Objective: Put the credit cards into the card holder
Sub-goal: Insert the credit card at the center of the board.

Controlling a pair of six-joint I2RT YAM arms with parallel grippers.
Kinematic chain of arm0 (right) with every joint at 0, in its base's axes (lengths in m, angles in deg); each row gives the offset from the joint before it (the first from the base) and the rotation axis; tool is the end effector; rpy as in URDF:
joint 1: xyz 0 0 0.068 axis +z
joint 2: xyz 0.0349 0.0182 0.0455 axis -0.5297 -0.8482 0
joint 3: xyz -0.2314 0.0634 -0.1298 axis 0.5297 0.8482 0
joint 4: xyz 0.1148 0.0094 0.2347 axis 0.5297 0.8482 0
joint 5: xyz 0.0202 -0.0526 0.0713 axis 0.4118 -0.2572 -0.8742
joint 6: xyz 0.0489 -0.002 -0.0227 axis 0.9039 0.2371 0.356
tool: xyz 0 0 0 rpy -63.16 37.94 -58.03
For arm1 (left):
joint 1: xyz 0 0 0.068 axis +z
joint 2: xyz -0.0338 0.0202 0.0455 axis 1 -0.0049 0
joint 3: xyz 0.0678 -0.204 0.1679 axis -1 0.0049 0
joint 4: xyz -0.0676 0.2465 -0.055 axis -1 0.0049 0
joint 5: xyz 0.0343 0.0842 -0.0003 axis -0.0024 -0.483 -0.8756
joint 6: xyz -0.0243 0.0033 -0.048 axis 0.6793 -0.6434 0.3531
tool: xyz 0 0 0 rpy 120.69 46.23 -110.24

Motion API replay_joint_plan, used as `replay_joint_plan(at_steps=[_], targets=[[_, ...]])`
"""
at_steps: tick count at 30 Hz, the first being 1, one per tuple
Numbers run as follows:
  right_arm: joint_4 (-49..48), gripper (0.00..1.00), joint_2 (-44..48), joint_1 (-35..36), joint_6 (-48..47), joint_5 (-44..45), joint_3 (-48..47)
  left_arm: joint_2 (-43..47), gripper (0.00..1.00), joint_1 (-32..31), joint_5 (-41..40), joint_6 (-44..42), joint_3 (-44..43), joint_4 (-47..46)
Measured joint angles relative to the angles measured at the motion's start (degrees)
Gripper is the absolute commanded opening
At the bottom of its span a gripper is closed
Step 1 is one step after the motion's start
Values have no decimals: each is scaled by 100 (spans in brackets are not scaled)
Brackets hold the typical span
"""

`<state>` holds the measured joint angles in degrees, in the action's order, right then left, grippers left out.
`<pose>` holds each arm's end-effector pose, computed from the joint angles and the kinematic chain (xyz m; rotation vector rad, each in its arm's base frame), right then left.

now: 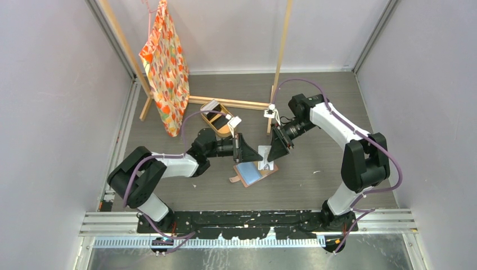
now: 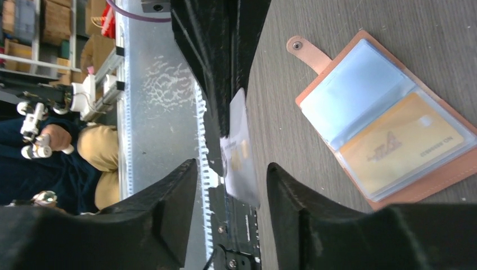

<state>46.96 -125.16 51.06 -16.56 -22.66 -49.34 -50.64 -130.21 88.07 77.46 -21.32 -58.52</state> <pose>0.2640 0.1256 0.2555 -1.2741 2.1455 1.5823 0.2176 -0.2188 0.2095 0.4582 1.8980 -1.8635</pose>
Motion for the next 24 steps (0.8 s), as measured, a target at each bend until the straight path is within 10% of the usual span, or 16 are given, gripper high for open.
replay_joint_plan(at_steps=[7,14,24], targets=[[-271,56,424,-61,188,525,9,492,0,0,-507,249,1106,-160],[-1801,27,1073,-195,1460,1499,772,706,0,92,-999,909,1718,-68],[-2796,30,-643,-87,2717,2280,855,706,0,341,-1510,1252,1753,811]])
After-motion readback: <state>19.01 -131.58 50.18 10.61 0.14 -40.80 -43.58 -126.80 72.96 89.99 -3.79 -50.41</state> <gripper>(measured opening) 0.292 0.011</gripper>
